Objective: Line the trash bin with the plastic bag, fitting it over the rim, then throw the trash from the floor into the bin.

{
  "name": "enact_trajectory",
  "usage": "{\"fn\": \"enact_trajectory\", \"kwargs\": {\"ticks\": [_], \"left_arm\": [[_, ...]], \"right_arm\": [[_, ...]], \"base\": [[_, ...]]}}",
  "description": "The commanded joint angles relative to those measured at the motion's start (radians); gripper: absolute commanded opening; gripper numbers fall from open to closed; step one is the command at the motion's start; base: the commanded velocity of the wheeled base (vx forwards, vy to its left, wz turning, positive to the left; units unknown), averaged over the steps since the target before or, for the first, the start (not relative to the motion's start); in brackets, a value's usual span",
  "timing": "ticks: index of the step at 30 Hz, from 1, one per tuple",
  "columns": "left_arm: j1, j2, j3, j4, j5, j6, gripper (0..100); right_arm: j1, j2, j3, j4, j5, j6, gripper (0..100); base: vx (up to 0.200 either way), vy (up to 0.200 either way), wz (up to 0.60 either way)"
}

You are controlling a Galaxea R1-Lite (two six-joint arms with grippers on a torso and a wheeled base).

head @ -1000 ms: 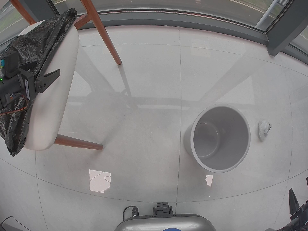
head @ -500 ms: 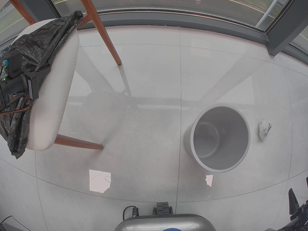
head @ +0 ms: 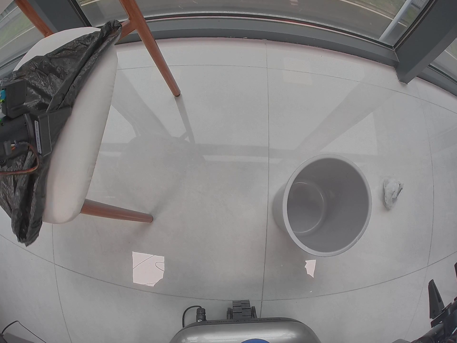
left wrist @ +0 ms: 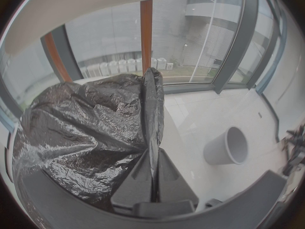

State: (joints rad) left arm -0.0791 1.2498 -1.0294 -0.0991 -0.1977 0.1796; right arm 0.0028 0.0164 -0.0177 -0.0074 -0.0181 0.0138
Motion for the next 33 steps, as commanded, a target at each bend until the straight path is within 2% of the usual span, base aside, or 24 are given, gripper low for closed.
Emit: {"fn": "enact_trajectory", "kwargs": {"ticks": [1,3,5,6,7,9,13,19,25,26,27,30,31,33], "left_arm": [[-0.133,-0.205,-0.06,0.236,-0.005,-0.187,0],[-0.182,-0.217,-0.077,0.266,-0.006,-0.241,0],[-0.254,-0.222,-0.109,0.266,-0.005,-0.342,0],[-0.258,-0.222,-0.11,0.266,-0.005,-0.348,0],[-0.284,-0.222,-0.136,0.266,-0.005,-0.413,0],[-0.294,-0.222,-0.152,0.266,-0.008,-0.463,0],[-0.294,-0.22,-0.144,0.266,-0.042,-0.479,0],[-0.295,-0.211,-0.138,0.266,-0.114,-0.477,0],[-0.295,-0.204,-0.095,0.265,-0.344,-0.474,0],[-0.295,-0.204,-0.095,0.265,-0.344,-0.474,0],[-0.295,-0.204,-0.078,0.265,-0.401,-0.476,0],[-0.295,-0.202,-0.052,0.265,-0.49,-0.476,0],[-0.295,-0.202,-0.051,0.265,-0.497,-0.476,0],[-0.295,-0.202,-0.037,0.265,-0.579,-0.48,0]], "right_arm": [[0.0,-0.016,0.018,0.0,0.001,0.0,100],[0.0,-0.016,0.018,0.0,0.001,0.0,100],[0.0,-0.016,0.018,0.0,0.001,0.0,100],[0.0,-0.016,0.018,0.0,0.001,0.0,100],[0.0,-0.016,0.018,0.0,0.001,-0.002,100],[0.0,-0.016,0.018,0.0,0.001,-0.002,100],[0.0,-0.016,0.018,0.0,0.001,-0.002,100],[0.0,-0.016,0.018,0.0,0.001,-0.002,100],[0.0,-0.016,0.018,0.0,0.001,-0.002,100],[0.0,-0.016,0.018,0.0,0.001,-0.002,100],[0.0,-0.016,0.018,0.0,0.001,-0.002,100],[0.0,-0.016,0.018,0.0,0.001,-0.002,100],[0.0,-0.016,0.018,0.0,0.001,-0.002,100],[0.0,-0.016,0.018,0.0,0.001,-0.002,100]], "base": [[0.0,0.0,0.0],[0.0,0.0,0.0],[0.0,0.0,0.0],[0.0,0.0,0.0],[0.0,0.0,0.0],[0.0,0.0,0.0],[0.0,0.0,0.0],[0.0,-0.2,0.0],[0.0,-0.2,0.0],[0.0,-0.2,0.0],[0.0,-0.2,0.0],[0.0,-0.2,0.0],[0.0,-0.2,0.0],[0.0,-0.2,0.0]]}}
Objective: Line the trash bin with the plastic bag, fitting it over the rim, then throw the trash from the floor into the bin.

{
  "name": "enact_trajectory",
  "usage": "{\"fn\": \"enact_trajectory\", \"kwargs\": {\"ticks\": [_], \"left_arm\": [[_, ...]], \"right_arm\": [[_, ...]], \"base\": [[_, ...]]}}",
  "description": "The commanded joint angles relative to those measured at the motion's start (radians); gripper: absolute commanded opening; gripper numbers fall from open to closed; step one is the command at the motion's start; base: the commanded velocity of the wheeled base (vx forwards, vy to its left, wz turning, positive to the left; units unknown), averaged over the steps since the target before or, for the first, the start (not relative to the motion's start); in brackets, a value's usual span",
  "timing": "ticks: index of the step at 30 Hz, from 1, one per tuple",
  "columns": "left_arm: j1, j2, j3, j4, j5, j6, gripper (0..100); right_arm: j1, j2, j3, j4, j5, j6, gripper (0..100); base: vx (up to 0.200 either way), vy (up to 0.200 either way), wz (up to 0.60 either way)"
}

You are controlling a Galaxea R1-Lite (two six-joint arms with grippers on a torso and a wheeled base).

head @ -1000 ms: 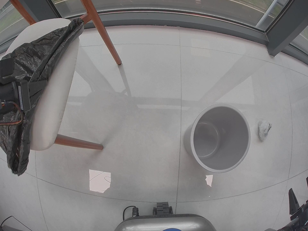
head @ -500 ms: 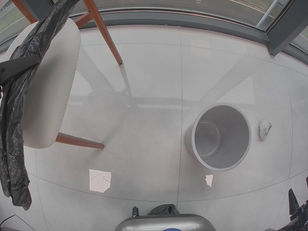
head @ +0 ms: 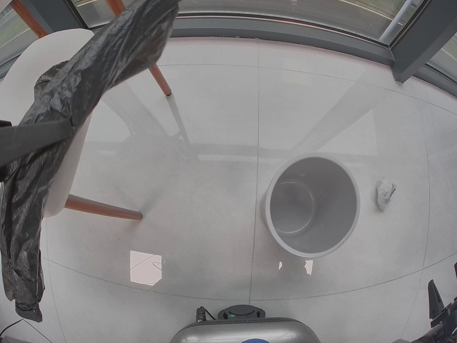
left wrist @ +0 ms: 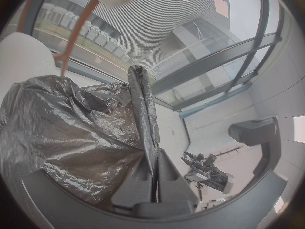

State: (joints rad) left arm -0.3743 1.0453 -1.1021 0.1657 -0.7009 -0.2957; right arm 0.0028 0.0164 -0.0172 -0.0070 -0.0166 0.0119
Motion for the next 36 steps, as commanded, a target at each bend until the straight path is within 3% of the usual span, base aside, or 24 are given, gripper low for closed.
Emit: {"fn": "enact_trajectory", "kwargs": {"ticks": [1,13,22,36], "left_arm": [[0.0,0.002,0.042,0.001,-0.112,-0.005,0],[-0.031,0.018,0.077,0.005,-0.378,-0.046,0],[-0.181,0.09,0.117,-0.003,-0.385,-0.069,0],[-0.192,0.277,0.262,-0.307,-0.385,-0.079,0]], "right_arm": [[0.0,-0.016,0.017,-0.001,0.0,0.0,100],[0.0,-0.016,0.017,-0.001,0.0,0.0,100],[0.0,-0.016,0.017,-0.001,0.0,0.002,100],[0.0,-0.016,0.017,-0.001,0.0,0.002,100]], "base": [[0.0,-0.2,0.0],[0.0,-0.2,0.0],[0.0,-0.2,0.0],[0.0,-0.171,0.0]]}}
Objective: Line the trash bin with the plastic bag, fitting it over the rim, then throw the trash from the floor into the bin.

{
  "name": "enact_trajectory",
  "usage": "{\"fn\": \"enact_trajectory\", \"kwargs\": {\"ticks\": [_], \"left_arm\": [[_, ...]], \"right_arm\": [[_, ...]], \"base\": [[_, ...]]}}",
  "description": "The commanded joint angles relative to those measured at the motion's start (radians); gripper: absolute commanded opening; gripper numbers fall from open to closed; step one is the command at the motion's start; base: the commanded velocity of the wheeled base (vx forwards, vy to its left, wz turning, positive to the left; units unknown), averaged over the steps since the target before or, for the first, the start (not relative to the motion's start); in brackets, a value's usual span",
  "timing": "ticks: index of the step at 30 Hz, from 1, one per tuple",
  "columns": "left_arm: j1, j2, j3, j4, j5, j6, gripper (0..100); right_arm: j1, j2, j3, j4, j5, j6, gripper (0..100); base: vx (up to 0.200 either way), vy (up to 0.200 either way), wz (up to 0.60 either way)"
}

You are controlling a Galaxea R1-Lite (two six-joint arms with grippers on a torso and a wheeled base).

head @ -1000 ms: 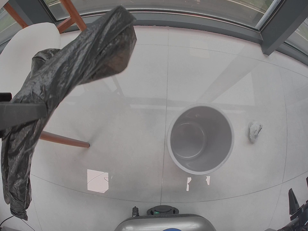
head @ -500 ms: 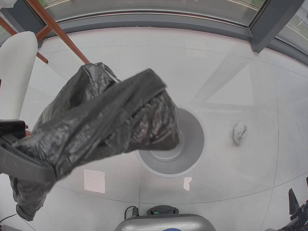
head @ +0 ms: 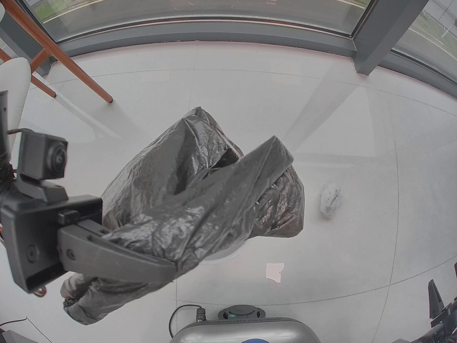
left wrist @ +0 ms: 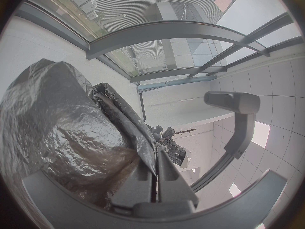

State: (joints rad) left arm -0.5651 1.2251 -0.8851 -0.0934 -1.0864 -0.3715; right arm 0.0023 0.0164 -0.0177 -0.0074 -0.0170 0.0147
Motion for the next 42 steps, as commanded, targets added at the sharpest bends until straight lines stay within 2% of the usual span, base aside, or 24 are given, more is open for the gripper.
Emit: {"fn": "enact_trajectory", "kwargs": {"ticks": [1,6,10,16,22,29,34,36,37,38,40,42], "left_arm": [[-0.001,0.109,0.046,-0.055,0.0,-0.003,0],[-0.002,0.157,0.057,-0.063,-0.001,-0.001,0],[-0.047,0.165,0.095,-0.063,-0.001,0.0,0],[-0.038,0.194,0.13,-0.066,-0.003,0.002,0],[0.056,0.266,0.152,-0.092,-0.006,0.0,0],[0.131,0.393,0.184,-0.218,-0.009,-0.001,0],[0.146,0.467,0.175,-0.275,-0.01,-0.006,0],[0.145,0.479,0.155,-0.29,-0.01,-0.089,0],[0.145,0.479,0.155,-0.29,-0.01,-0.089,0],[0.143,0.471,0.14,-0.293,-0.01,-0.198,0],[0.142,0.471,0.123,-0.319,-0.01,-0.3,0],[0.139,0.473,0.127,-0.374,-0.01,-0.353,0]], "right_arm": [[0.001,-0.016,0.018,0.0,0.0,-0.001,100],[0.001,-0.016,0.018,0.0,0.0,-0.001,100],[0.001,-0.016,0.018,0.0,0.0,-0.001,100],[0.001,-0.016,0.018,0.0,0.0,0.001,100],[0.001,-0.016,0.018,0.0,0.0,-0.001,100],[0.001,-0.016,0.018,0.0,0.0,-0.001,100],[0.001,-0.016,0.018,0.0,0.0,-0.001,100],[0.001,-0.016,0.018,0.0,0.0,-0.001,100],[0.001,-0.016,0.018,0.0,0.0,-0.001,100],[0.001,-0.016,0.018,0.0,0.0,0.001,100],[0.001,-0.016,0.018,0.0,0.0,0.001,100],[0.001,-0.016,0.018,0.0,0.0,0.001,100]], "base": [[0.0,0.0,0.0],[0.0,0.0,0.0],[0.0,0.0,0.0],[0.0,0.0,0.0],[0.0,0.0,0.0],[0.0,0.0,0.0],[0.0,0.0,0.0],[0.0,0.0,0.0],[0.0,0.0,0.0],[0.0,0.0,0.0],[0.0,0.0,0.0],[0.0,0.0,0.0]]}}
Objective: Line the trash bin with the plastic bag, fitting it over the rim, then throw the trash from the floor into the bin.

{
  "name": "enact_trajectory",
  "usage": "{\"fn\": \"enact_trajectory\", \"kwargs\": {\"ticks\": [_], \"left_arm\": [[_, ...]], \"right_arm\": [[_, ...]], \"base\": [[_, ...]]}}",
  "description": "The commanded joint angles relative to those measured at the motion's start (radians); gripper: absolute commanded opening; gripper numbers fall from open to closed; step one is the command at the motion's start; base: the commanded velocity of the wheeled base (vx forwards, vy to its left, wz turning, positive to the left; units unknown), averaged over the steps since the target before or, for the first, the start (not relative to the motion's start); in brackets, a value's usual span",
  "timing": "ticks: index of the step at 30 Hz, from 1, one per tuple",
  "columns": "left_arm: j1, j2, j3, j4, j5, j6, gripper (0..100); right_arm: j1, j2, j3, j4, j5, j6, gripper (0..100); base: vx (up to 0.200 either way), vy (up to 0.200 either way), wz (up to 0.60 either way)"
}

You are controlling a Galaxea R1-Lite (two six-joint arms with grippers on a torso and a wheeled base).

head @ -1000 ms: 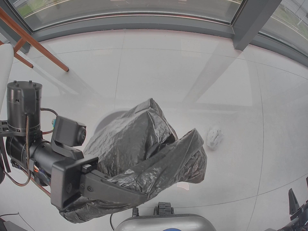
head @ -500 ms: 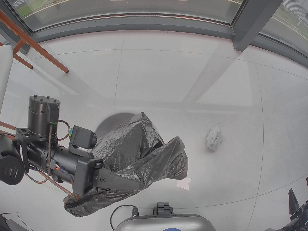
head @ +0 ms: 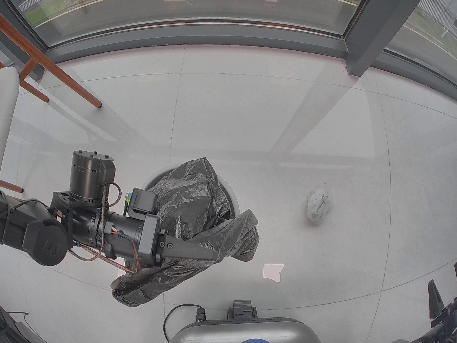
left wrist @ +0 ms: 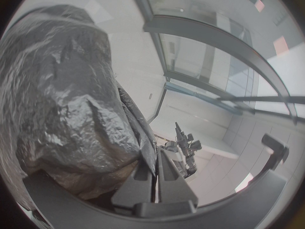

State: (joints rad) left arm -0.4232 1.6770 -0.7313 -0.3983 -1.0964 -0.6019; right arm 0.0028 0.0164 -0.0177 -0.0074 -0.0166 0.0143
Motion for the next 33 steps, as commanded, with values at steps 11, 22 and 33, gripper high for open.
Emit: {"fn": "enact_trajectory", "kwargs": {"ticks": [11,22,33], "left_arm": [[-0.097,0.023,0.139,-0.203,0.001,-0.147,0],[-0.094,0.04,0.174,-0.205,0.001,-0.145,0],[0.1,0.087,0.11,-0.208,0.001,-0.15,0]], "right_arm": [[0.0,-0.016,0.018,0.0,0.0,0.001,100],[0.0,-0.016,0.018,0.0,0.0,0.001,100],[0.0,-0.016,0.018,0.0,0.0,0.001,100]], "base": [[0.0,0.0,0.0],[0.0,0.0,0.0],[0.0,0.0,0.0]]}}
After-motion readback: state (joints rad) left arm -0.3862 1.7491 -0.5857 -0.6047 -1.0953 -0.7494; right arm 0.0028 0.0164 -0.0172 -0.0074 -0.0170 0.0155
